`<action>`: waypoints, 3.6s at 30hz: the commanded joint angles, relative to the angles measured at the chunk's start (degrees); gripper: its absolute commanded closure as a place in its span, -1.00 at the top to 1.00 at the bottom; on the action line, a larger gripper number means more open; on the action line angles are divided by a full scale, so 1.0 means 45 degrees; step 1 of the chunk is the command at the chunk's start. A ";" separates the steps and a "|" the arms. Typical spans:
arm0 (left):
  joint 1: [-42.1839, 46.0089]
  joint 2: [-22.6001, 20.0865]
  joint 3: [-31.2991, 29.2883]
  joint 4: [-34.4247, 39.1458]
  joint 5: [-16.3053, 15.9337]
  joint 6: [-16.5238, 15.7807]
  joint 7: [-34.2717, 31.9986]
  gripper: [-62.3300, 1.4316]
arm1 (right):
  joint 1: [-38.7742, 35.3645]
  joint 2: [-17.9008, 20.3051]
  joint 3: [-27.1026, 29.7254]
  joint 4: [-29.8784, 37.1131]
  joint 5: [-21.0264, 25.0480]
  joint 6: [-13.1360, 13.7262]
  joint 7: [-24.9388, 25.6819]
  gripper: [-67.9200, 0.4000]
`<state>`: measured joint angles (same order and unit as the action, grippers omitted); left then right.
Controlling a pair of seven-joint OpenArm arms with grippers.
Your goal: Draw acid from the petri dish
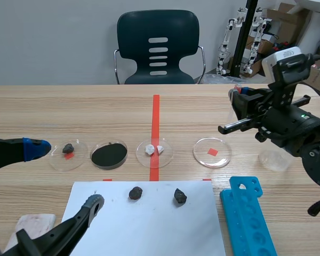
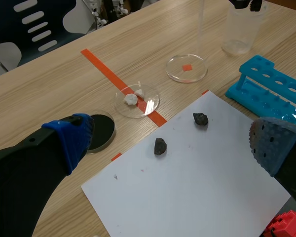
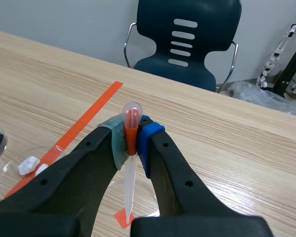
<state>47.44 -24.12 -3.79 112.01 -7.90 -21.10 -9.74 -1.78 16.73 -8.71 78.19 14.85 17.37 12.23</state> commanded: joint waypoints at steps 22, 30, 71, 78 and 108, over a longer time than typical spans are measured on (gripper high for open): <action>0.0000 0.0024 -0.0044 0.0126 -0.0083 0.0010 -0.0262 1.00 | 0.0214 -0.0058 0.0083 -0.1462 -0.1987 -0.0583 0.3439 -0.97; 0.0000 0.0029 -0.0044 0.0126 -0.0083 0.0005 -0.0257 1.00 | 0.0214 -0.0092 0.0083 -0.1705 -0.2166 -0.0627 0.4163 -0.97; 0.0000 0.0024 -0.0044 0.0126 -0.0083 0.0015 -0.0248 1.00 | 0.0291 -0.1112 0.0083 -0.2909 -0.2953 -0.0675 0.4857 -0.97; 0.0000 0.0029 -0.0044 0.0126 -0.0083 0.0010 -0.0209 1.00 | 0.0427 -0.1112 0.0083 -0.3317 -0.2982 -0.0675 0.5042 -0.97; 0.0000 0.0024 -0.0044 0.0126 -0.0083 0.0044 -0.0204 1.00 | 0.0427 -0.1103 0.0087 -0.3322 -0.2977 -0.0670 0.5047 -0.92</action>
<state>47.44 -24.12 -3.79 112.01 -7.90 -21.08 -9.85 -1.43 11.60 -8.71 62.83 1.26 14.33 34.09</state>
